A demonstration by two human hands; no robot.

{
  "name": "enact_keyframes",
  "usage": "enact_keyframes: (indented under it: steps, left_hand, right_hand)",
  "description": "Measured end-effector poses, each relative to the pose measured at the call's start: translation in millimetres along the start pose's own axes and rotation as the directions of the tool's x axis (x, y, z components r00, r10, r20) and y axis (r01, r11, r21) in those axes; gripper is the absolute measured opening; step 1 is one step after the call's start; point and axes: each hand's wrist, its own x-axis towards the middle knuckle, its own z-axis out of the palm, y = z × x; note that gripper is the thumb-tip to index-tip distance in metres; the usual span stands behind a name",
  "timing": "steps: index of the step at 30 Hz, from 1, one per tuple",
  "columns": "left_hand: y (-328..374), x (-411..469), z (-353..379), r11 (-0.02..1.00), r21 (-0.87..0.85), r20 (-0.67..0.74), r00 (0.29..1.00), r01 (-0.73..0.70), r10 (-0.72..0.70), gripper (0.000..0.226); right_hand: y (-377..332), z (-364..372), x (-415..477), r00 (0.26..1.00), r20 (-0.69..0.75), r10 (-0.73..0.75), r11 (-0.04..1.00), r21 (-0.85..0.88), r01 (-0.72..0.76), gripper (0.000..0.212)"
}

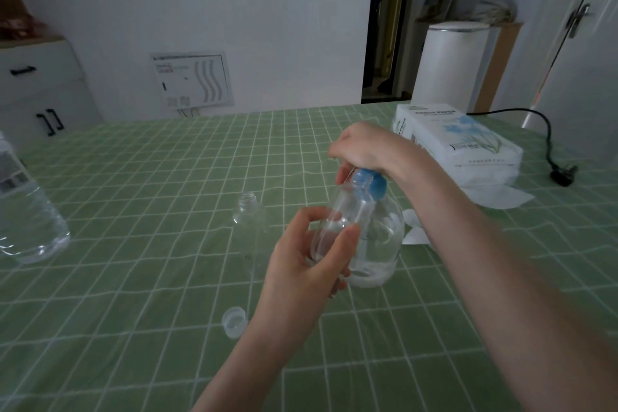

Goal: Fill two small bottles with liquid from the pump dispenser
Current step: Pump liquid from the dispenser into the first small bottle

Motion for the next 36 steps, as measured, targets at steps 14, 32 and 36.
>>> enact_keyframes:
  steps: [14,32,36]
  left_hand:
    - [1.7,0.2,-1.6,1.000,0.007,0.003,1.000,-0.011,0.011,0.041]
    - [-0.3,-0.1,-2.2,1.000,0.003,0.017,1.000,-0.012,0.012,0.032]
    - [-1.6,0.4,-2.1,1.000,0.008,0.014,1.000,-0.011,0.011,0.029]
  right_hand:
    - [-3.5,-1.1,0.9,1.000,0.007,0.017,0.999,-0.030,-0.017,0.037]
    - [-3.0,-1.8,1.5,0.999,0.049,0.022,0.997,-0.072,-0.018,0.038]
    - [-0.9,1.0,1.6,0.999,0.046,0.014,0.998,-0.054,-0.011,0.038]
